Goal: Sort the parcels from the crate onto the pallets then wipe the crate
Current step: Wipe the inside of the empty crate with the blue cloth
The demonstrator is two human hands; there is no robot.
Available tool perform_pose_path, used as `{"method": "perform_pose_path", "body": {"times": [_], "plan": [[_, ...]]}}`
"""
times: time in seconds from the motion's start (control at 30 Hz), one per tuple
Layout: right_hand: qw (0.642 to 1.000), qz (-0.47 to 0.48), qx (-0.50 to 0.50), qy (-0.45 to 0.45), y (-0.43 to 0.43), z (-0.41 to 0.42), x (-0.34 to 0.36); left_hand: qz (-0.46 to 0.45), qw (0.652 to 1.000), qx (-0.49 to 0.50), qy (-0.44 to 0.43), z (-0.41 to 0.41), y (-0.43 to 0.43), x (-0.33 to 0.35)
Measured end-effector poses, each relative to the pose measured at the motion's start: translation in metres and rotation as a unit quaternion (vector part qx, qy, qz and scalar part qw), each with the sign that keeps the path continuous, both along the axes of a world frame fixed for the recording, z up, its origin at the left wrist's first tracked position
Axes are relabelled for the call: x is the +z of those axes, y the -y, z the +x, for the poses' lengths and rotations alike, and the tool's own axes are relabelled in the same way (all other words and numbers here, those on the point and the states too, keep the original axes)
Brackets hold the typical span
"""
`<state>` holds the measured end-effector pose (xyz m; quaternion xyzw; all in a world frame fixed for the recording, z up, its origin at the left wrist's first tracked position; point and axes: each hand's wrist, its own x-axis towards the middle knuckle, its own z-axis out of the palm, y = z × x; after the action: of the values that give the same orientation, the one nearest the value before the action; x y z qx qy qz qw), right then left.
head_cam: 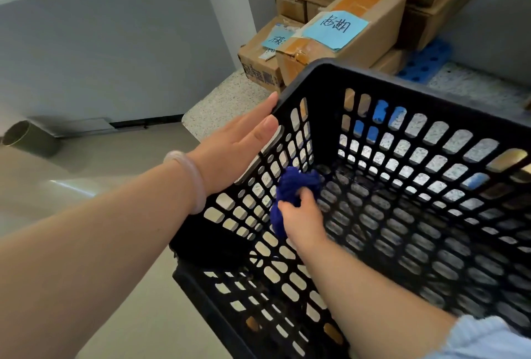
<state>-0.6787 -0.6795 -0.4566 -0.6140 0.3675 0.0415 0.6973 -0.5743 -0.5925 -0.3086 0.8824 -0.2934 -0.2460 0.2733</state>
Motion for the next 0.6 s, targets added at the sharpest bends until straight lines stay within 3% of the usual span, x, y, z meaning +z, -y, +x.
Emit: {"method": "perform_pose_path", "body": {"times": [0.17,0.27,0.4,0.6], "plan": [[0.979,0.082,0.170,-0.072,-0.049,-0.034,0.012,0.017,1.000,-0.002,0.015,-0.002,0.002,0.003],[0.969,0.092,0.218,-0.078,-0.046,-0.034,0.028,0.026,1.000,-0.004,0.013,-0.008,0.005,0.009],[0.964,0.102,0.240,-0.048,-0.041,-0.033,0.050,0.037,0.999,-0.009,0.021,-0.011,0.005,0.014],[0.962,0.233,0.139,-0.012,-0.024,-0.036,0.066,0.026,0.999,-0.007,0.018,-0.017,0.004,0.019]]}}
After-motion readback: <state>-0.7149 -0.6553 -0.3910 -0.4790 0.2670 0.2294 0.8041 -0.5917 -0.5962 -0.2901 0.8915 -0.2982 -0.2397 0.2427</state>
